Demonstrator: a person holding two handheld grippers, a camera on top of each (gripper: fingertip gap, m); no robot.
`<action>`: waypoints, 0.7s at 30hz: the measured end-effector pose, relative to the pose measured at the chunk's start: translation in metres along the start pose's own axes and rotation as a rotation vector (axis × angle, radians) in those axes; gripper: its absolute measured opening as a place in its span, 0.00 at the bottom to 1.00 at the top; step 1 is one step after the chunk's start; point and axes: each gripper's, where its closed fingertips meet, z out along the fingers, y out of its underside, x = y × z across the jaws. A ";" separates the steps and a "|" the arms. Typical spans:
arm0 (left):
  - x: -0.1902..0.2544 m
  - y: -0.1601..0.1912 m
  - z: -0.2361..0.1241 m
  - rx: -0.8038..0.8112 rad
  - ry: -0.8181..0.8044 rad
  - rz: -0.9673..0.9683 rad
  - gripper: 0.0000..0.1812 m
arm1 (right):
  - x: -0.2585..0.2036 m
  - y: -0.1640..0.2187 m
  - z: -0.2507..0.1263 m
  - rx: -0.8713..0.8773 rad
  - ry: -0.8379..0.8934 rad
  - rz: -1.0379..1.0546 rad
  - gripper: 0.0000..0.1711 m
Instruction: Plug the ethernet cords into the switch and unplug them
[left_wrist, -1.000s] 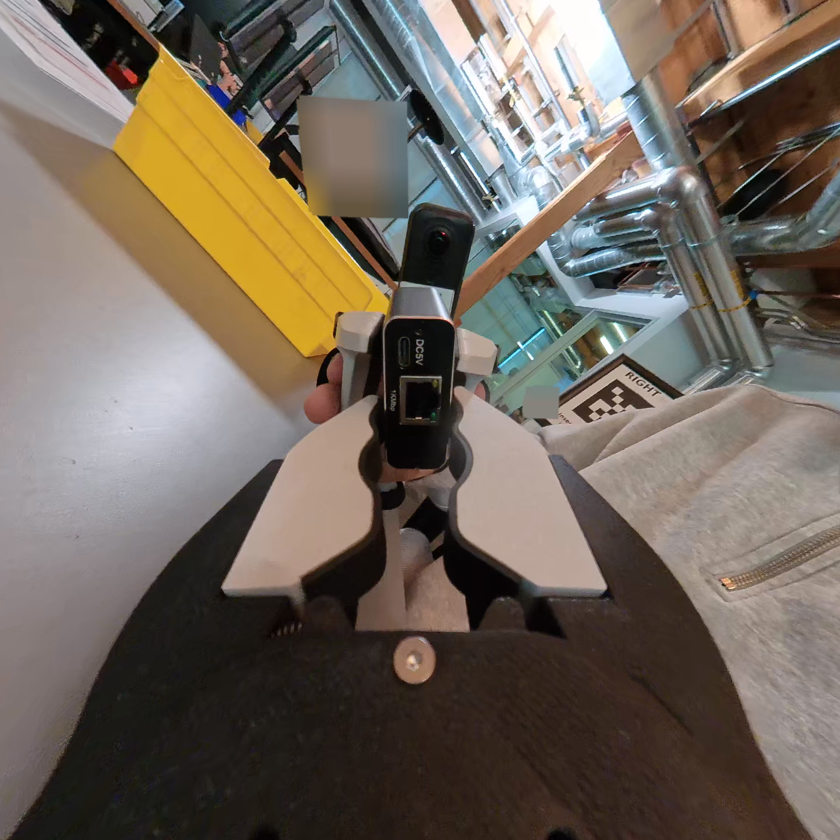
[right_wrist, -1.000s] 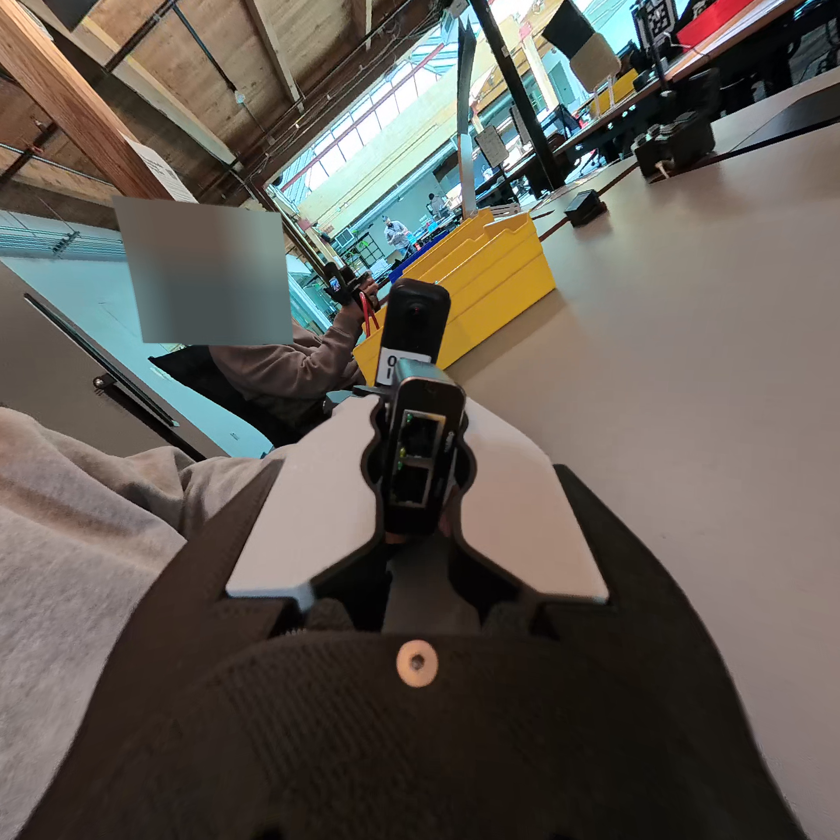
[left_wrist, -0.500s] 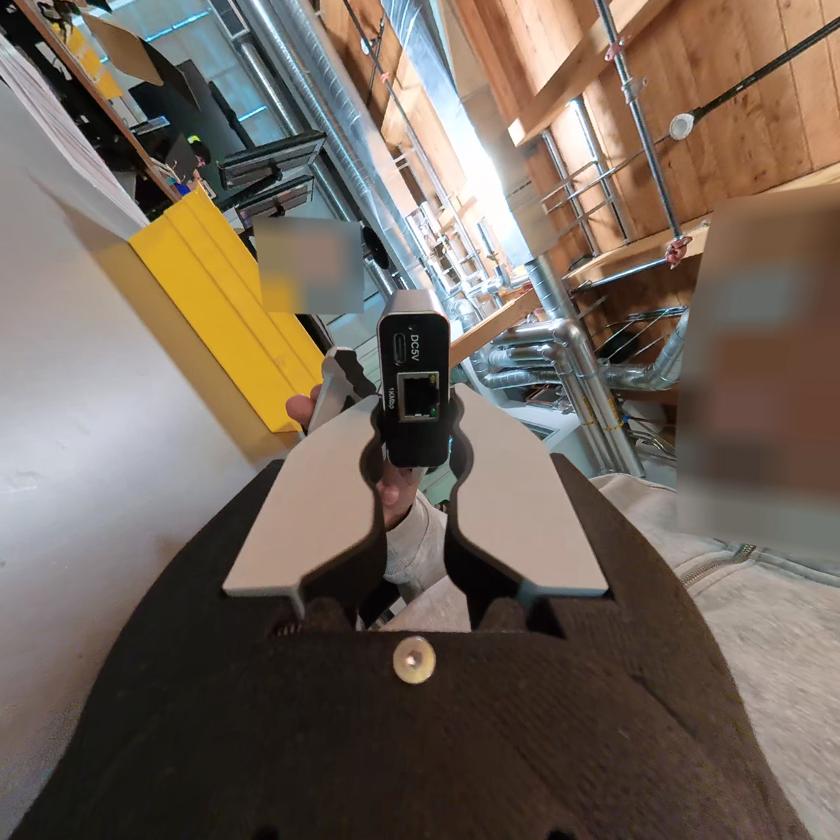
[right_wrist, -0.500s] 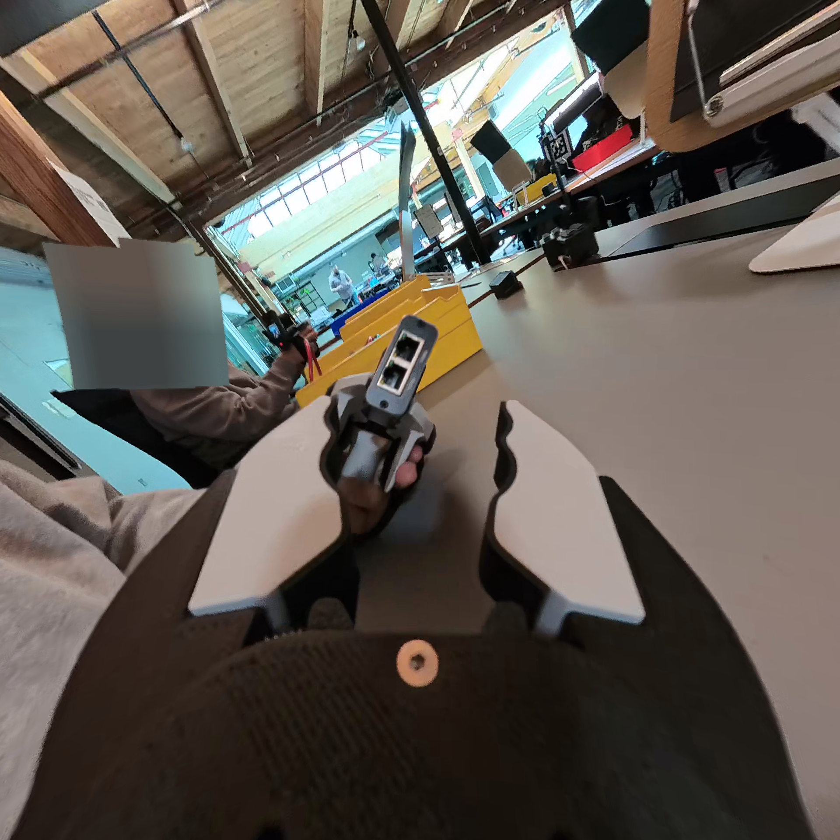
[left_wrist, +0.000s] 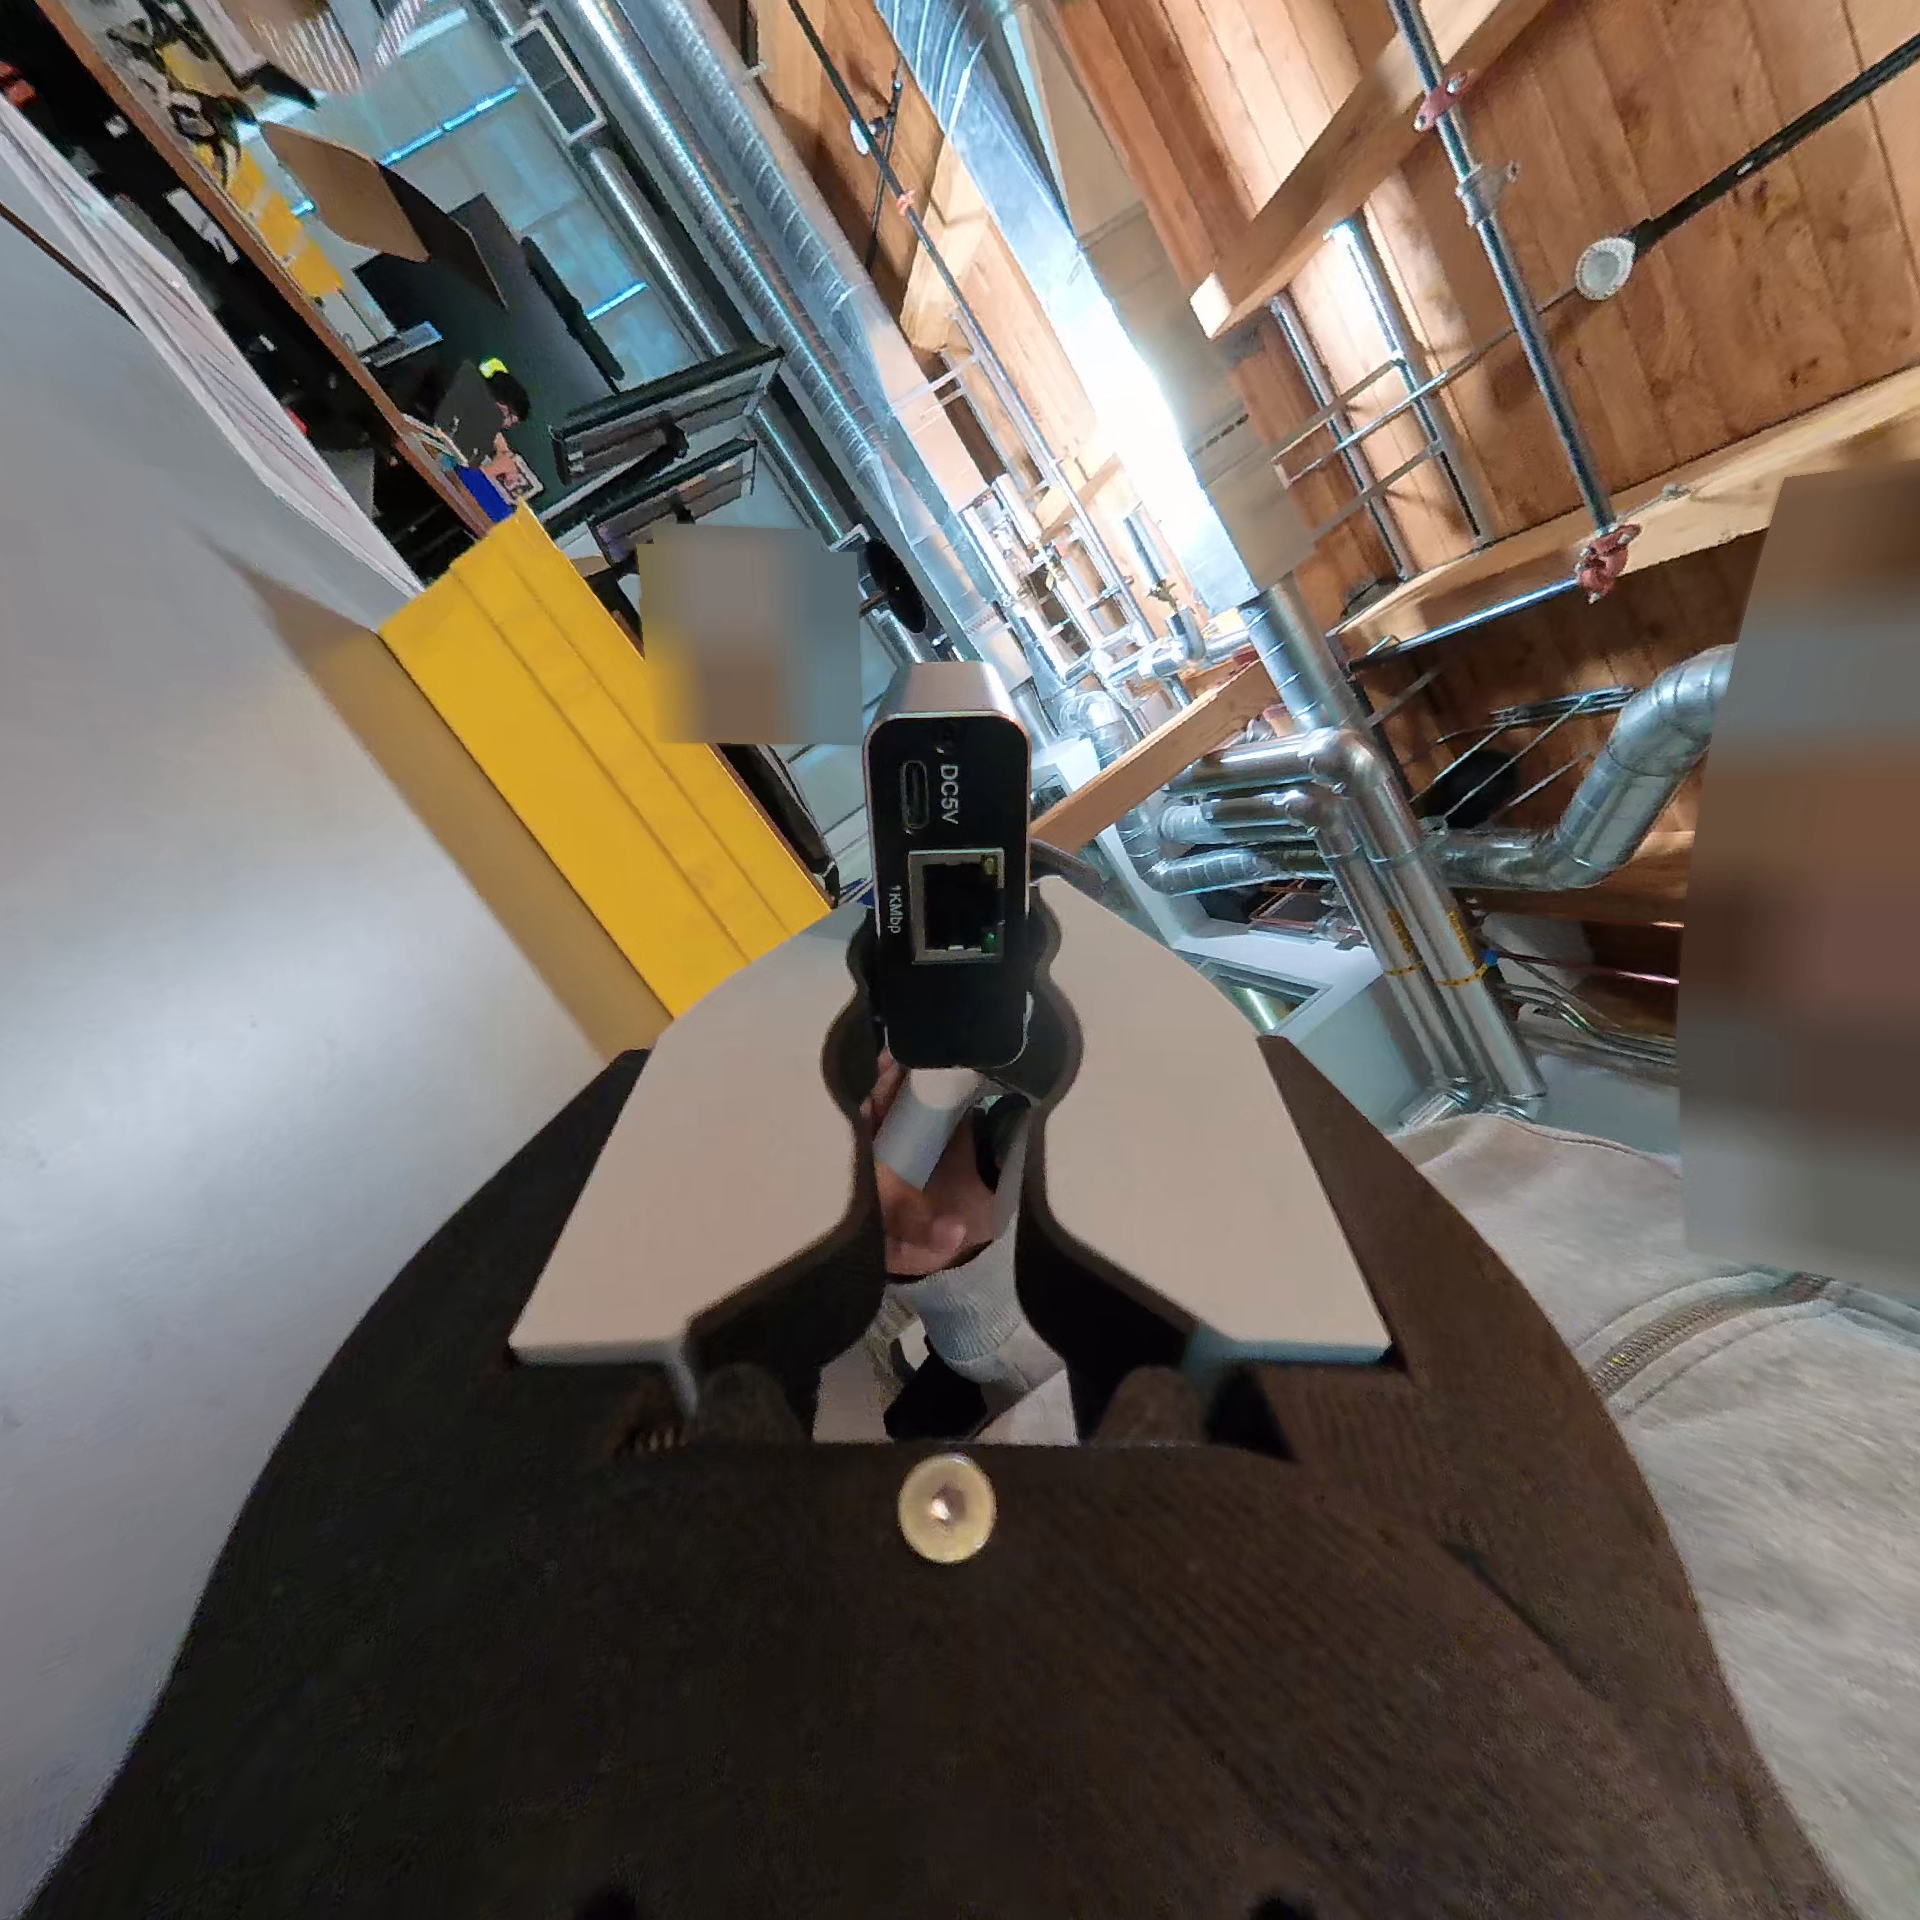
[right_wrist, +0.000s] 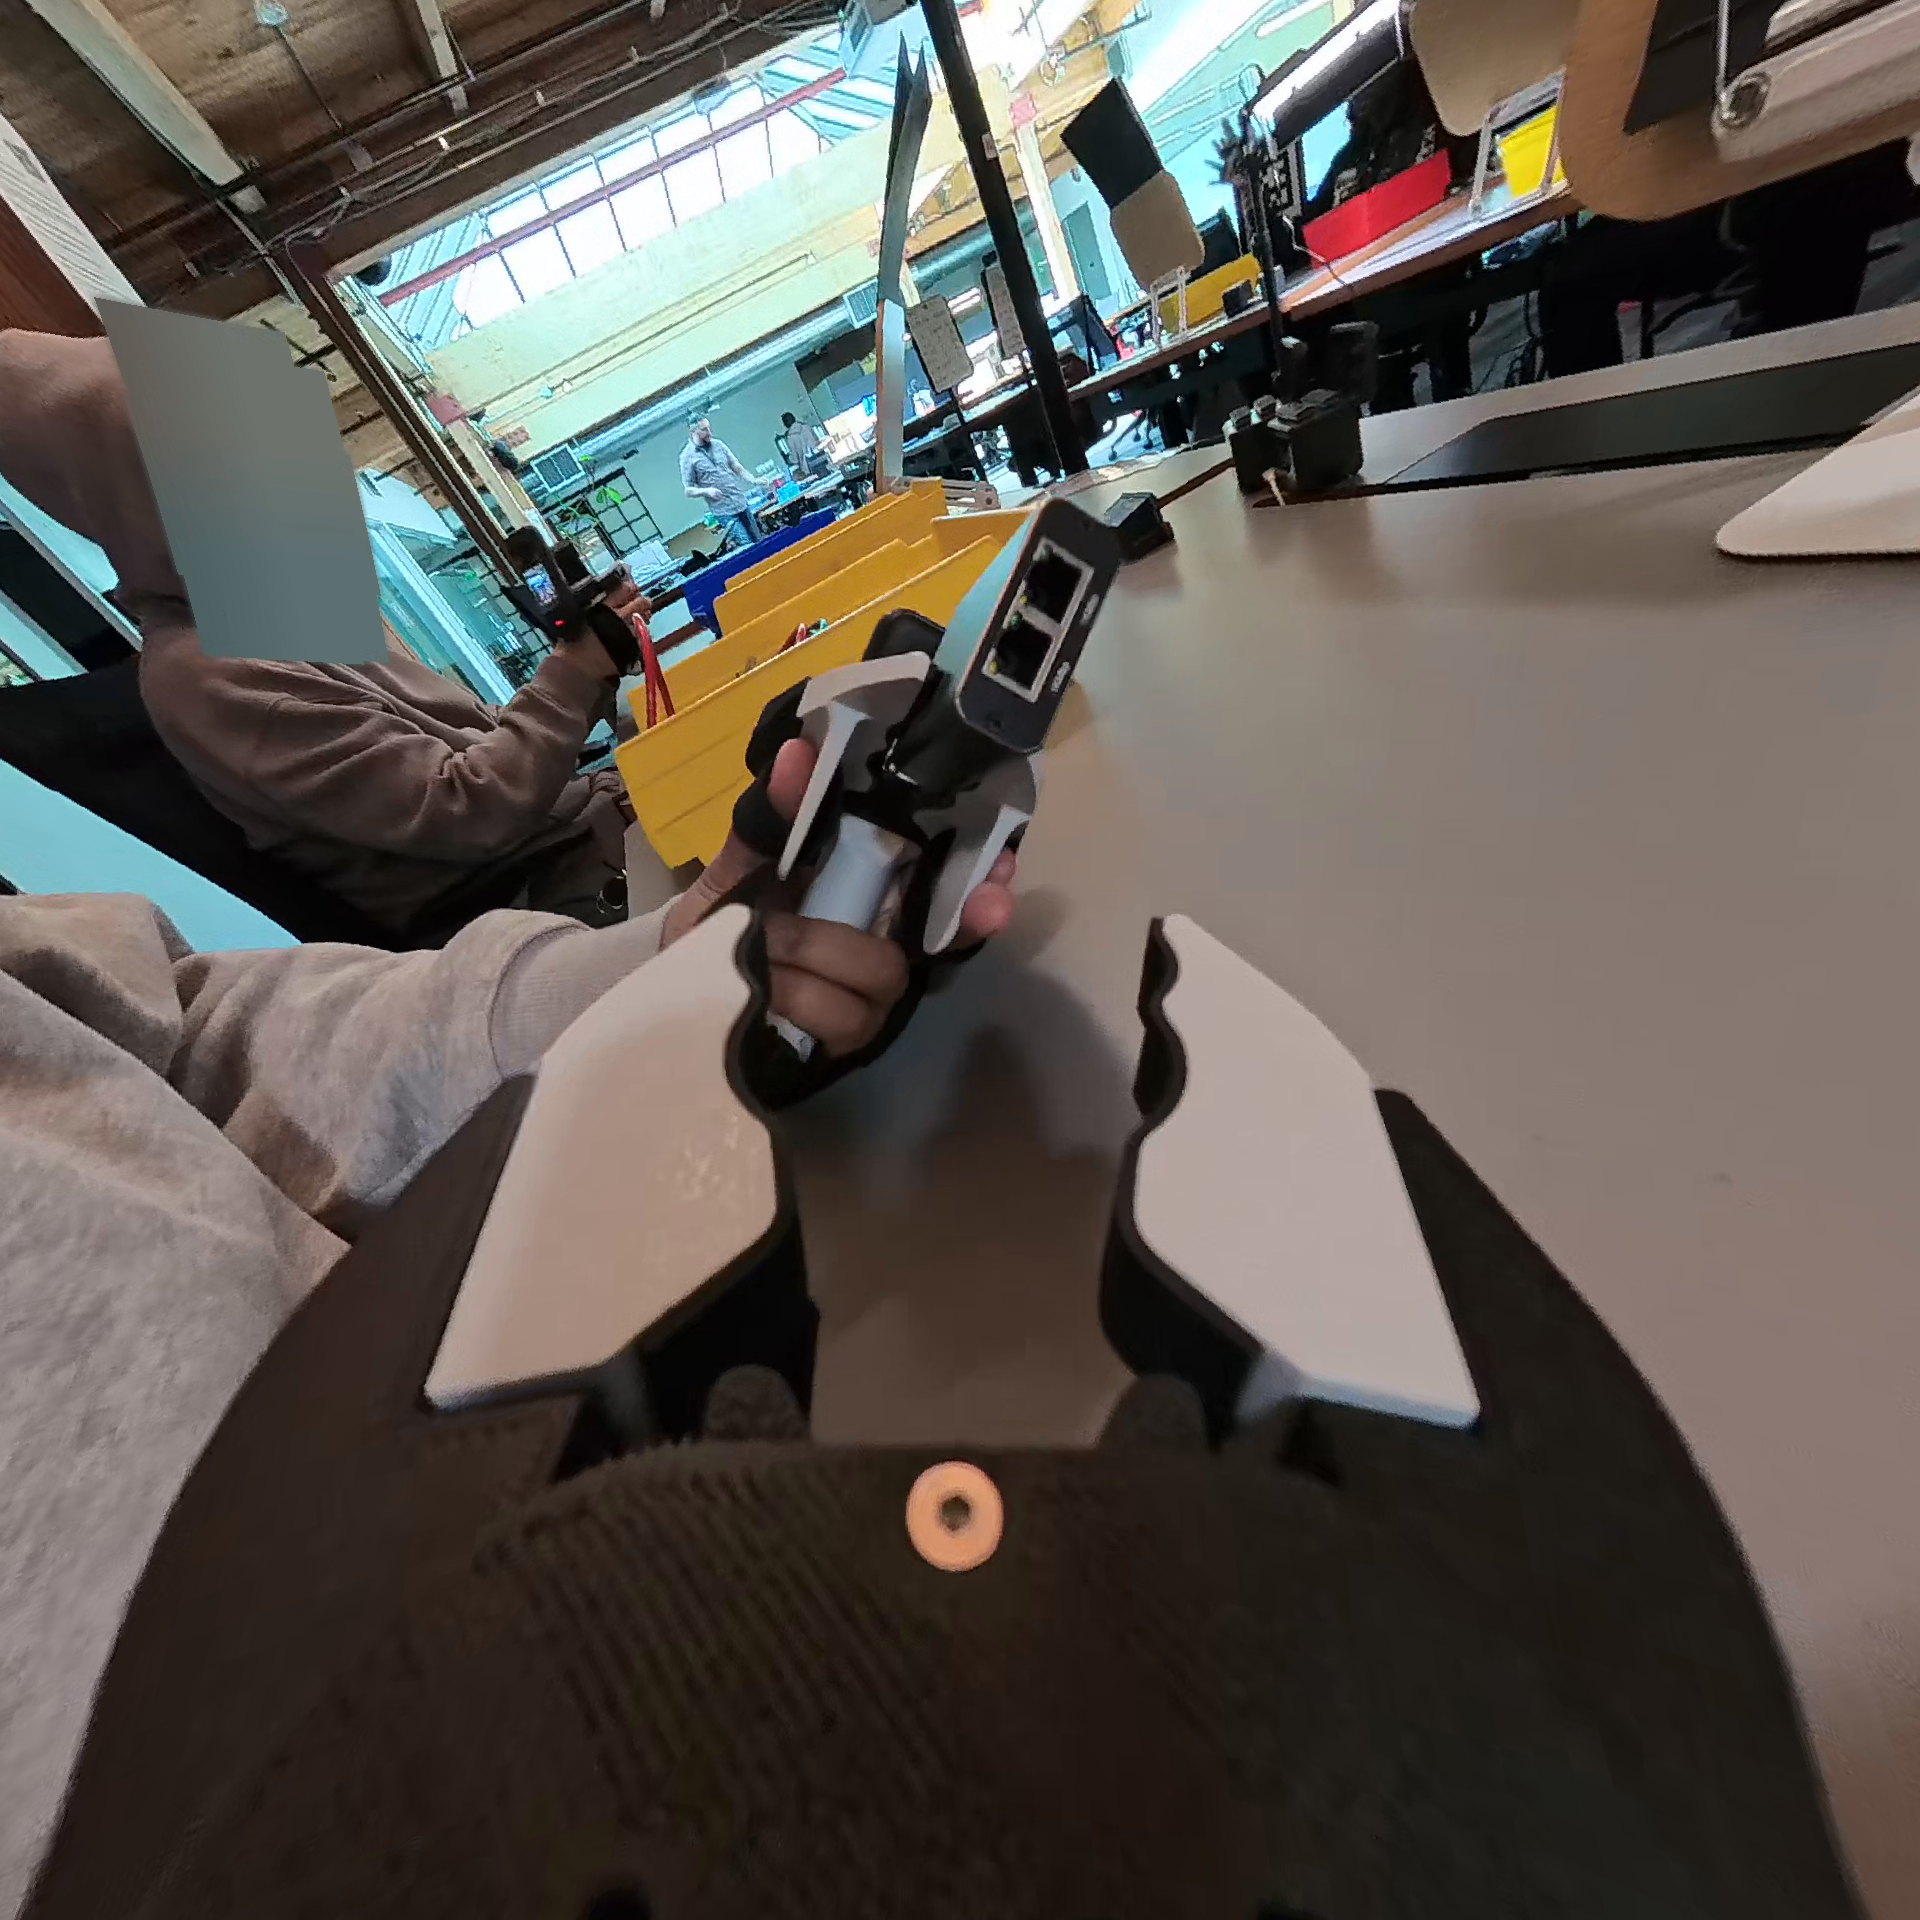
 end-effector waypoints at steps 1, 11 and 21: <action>0.000 -0.002 -0.001 0.007 -0.002 0.004 0.13 | 0.001 0.000 0.000 -0.001 0.005 0.003 0.40; 0.007 -0.033 -0.019 0.149 -0.031 0.060 0.13 | -0.003 0.007 0.007 -0.064 0.095 -0.274 0.31; -0.001 -0.059 -0.041 0.286 -0.078 0.046 0.14 | -0.148 -0.065 0.112 0.076 -0.357 -0.288 0.23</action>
